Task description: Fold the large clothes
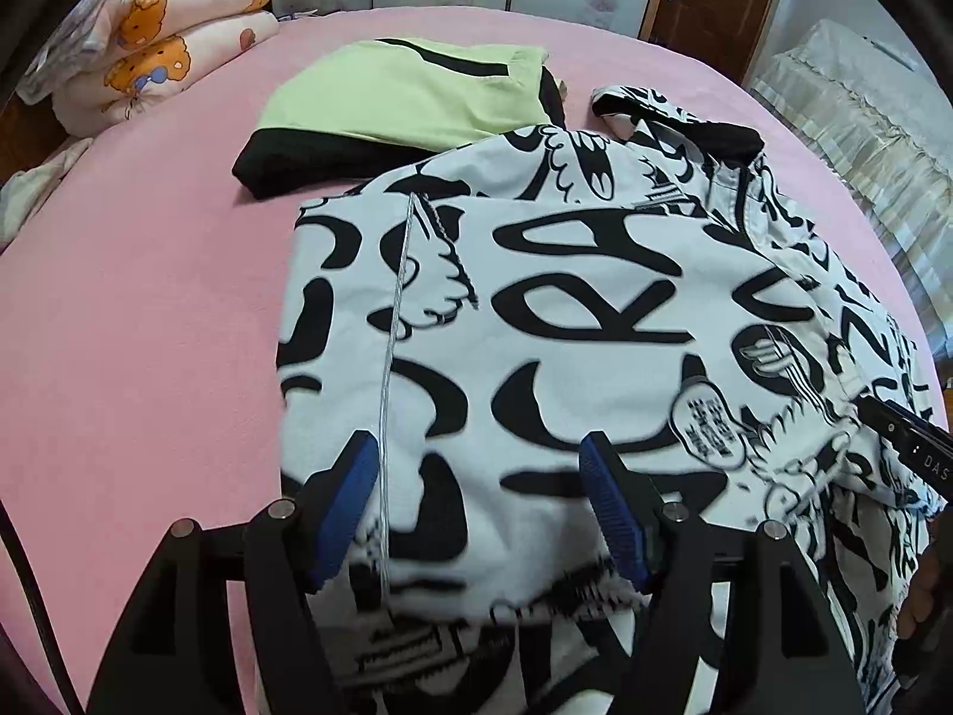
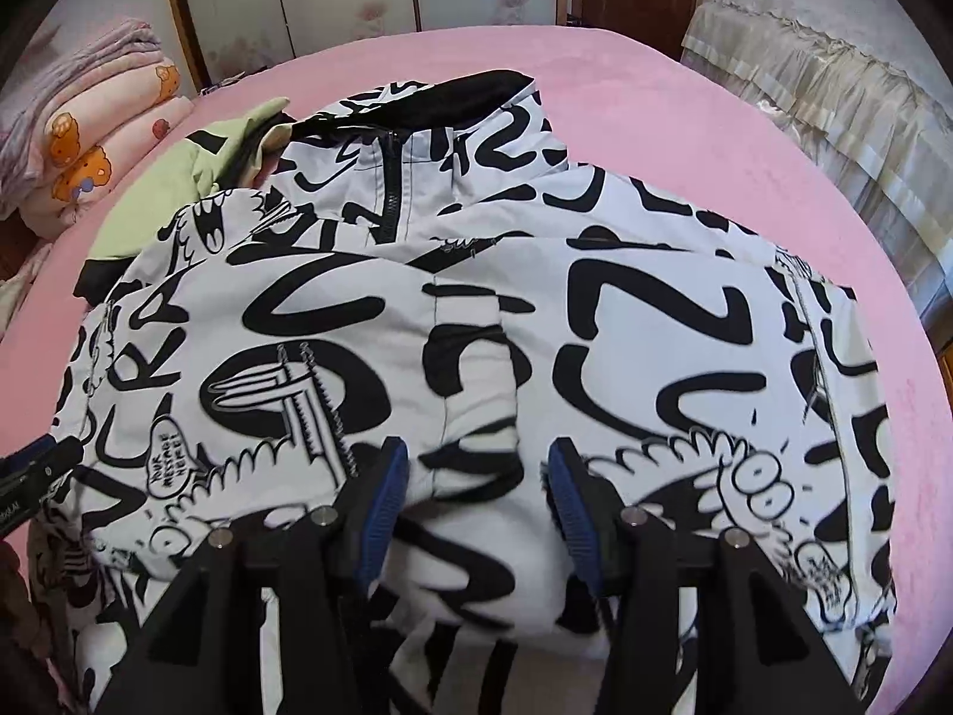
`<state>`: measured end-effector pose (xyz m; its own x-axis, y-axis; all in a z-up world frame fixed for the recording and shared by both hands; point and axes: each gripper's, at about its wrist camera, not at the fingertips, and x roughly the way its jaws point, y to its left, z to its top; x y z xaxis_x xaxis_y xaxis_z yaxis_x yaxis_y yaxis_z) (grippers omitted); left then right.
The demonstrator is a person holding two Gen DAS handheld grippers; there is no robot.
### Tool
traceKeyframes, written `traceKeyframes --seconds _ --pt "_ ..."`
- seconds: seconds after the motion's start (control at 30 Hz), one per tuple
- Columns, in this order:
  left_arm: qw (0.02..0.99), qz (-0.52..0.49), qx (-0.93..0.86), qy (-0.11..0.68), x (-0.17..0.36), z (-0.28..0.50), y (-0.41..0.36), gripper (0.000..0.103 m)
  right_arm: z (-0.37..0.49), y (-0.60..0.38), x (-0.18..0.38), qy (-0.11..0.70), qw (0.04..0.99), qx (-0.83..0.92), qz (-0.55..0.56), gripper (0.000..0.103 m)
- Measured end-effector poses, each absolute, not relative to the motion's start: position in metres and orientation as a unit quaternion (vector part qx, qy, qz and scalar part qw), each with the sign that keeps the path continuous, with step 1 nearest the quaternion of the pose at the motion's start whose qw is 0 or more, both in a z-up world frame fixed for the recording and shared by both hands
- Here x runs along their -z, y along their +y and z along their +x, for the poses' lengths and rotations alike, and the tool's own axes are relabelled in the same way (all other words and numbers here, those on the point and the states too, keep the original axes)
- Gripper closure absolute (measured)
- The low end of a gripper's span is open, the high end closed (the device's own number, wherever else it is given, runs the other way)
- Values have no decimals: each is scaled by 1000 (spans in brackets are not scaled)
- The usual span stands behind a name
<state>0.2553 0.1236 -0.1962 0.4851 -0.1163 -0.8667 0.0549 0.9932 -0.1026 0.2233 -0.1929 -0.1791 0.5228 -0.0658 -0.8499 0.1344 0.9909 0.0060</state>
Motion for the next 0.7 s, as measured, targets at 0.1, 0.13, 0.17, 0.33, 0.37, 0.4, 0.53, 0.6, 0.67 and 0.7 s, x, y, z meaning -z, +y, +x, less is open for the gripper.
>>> traceKeyframes --seconds 0.1,0.13,0.17,0.33,0.37,0.4,0.53,0.6,0.67,0.7 --pt "859 -32 47 509 194 237 124 34 211 -189 178 489 869 63 35 54" --pt "858 -32 46 511 195 231 124 34 207 -188 179 491 868 64 36 54" --pt "857 -33 46 513 195 227 125 34 202 -187 181 494 866 65 40 54" --pt "850 -33 46 523 196 191 127 34 168 -186 191 512 854 71 57 54" --pt "848 -36 47 526 196 184 129 34 161 -186 192 515 852 73 58 54" --pt "847 -37 49 528 195 178 130 34 156 -186 193 517 851 74 59 54" --pt "843 -31 47 535 192 153 134 34 129 -187 193 526 845 72 70 54" --pt "841 -32 46 539 189 140 138 34 117 -188 190 527 843 76 74 54" --pt "838 -33 45 542 185 127 142 34 104 -190 187 528 842 76 84 54" --pt "838 -32 43 543 182 120 144 34 98 -191 185 529 841 74 89 54"
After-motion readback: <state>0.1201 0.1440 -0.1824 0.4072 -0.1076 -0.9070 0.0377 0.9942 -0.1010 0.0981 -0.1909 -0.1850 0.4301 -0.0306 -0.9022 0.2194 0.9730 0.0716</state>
